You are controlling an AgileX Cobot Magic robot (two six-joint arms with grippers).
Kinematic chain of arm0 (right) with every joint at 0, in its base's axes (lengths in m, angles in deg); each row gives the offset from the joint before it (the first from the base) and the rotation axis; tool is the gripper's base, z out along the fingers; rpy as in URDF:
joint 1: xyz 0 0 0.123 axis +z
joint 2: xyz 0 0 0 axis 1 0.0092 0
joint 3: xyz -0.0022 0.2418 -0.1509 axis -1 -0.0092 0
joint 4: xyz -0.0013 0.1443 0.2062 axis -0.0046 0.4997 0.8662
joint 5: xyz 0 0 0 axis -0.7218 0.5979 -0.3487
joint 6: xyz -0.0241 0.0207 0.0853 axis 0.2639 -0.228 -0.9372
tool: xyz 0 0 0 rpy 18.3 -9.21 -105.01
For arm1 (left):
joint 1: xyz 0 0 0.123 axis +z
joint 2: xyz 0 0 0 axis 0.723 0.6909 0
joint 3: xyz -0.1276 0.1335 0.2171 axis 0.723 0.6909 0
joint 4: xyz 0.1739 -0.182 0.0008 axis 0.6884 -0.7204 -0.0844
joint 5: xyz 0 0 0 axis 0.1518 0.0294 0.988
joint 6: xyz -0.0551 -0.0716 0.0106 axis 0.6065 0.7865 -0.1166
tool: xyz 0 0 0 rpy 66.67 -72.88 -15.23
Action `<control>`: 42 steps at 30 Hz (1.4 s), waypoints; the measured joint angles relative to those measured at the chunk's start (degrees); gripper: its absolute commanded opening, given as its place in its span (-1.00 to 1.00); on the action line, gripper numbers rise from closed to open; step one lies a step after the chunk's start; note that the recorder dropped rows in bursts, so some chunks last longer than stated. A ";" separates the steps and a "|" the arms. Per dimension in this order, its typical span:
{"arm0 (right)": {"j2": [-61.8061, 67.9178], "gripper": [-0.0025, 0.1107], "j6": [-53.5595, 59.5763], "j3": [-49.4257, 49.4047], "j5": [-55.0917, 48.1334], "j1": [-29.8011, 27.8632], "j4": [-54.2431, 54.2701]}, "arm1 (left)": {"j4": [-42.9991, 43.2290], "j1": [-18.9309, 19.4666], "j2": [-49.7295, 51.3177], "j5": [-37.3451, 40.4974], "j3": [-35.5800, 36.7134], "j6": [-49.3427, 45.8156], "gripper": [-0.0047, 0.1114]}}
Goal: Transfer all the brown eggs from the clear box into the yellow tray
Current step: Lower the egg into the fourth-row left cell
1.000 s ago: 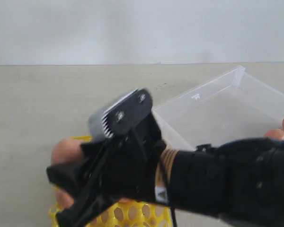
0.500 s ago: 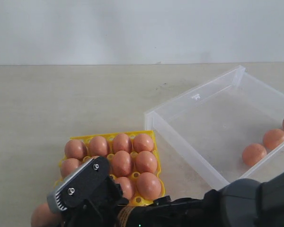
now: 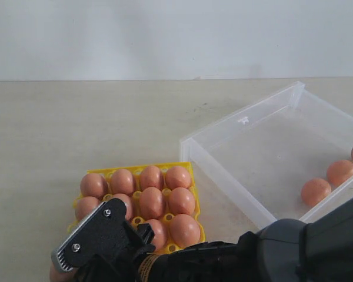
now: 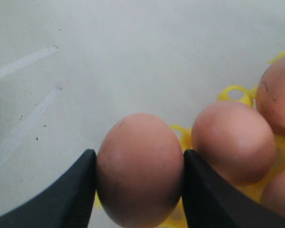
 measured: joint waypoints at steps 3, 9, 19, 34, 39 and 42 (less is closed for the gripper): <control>0.00 -0.96 0.64 0.00 -0.73 0.10 0.25 | 0.00 0.00 0.00 0.00 0.00 0.00 -0.85; 0.00 -0.38 1.73 0.00 -0.82 0.10 0.37 | 0.00 0.00 0.00 0.00 0.00 0.00 -0.85; 0.00 -0.18 1.86 0.00 -0.94 0.10 0.37 | 0.00 0.00 0.00 0.00 0.00 0.00 -0.85; 0.00 0.08 4.54 0.09 -2.80 0.12 0.45 | 0.00 0.00 0.00 0.00 0.00 0.00 -0.85; 0.00 0.21 5.57 0.12 -2.93 0.33 0.08 | 0.00 0.00 0.00 0.00 0.00 0.00 -0.85; 0.00 0.21 5.69 0.22 -2.93 0.33 0.06 | 0.00 0.00 0.00 0.00 0.00 0.00 -0.85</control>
